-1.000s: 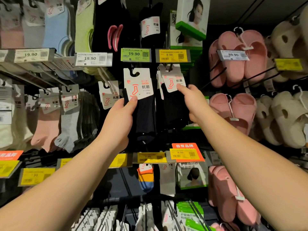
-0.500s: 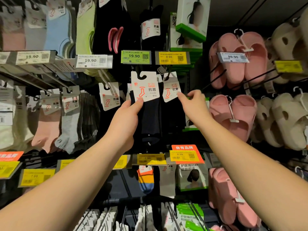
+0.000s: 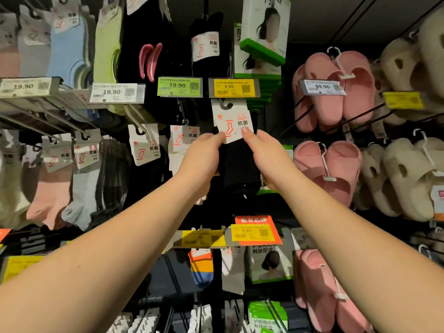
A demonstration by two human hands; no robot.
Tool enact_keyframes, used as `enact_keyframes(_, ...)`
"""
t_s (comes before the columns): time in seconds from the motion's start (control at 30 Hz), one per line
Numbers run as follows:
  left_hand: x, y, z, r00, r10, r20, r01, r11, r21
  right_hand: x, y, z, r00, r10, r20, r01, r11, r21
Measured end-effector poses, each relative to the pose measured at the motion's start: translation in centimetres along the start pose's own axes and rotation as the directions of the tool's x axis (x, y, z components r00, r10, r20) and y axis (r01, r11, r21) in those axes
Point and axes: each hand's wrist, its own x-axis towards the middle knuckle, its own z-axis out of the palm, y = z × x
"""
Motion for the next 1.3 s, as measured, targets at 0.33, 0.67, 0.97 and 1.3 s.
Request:
enact_keyframes(0.33,1.7,0.2,-0.1,0.999,0.031,-0.008,-0.031,0.999,0.038,1.9,0.1,-0.6,0.996,0.073,0.046,-0.079,0.987,0.137)
enact_keyframes(0.67,3.4,-1.7,-0.4,0.997,-0.036,-0.062,0.044,0.990,0.137,2.8,1.1,-1.0,0.993,0.117,0.019,-0.098,0.901,-0.423)
enact_keyframes(0.97,1.2,-1.6,-2.7,0.990,0.045,-0.132,0.003,0.939,0.343,0.2,1.4,-1.7,0.995,0.095,-0.008,-0.087,0.868,-0.490)
enact_keyframes(1.3,-17.0,-4.8,-8.1,0.998,0.036,0.045,-0.052,0.899,0.434,-21.0,2.4,-1.5,0.999,0.016,-0.039,-0.032,0.890,-0.455)
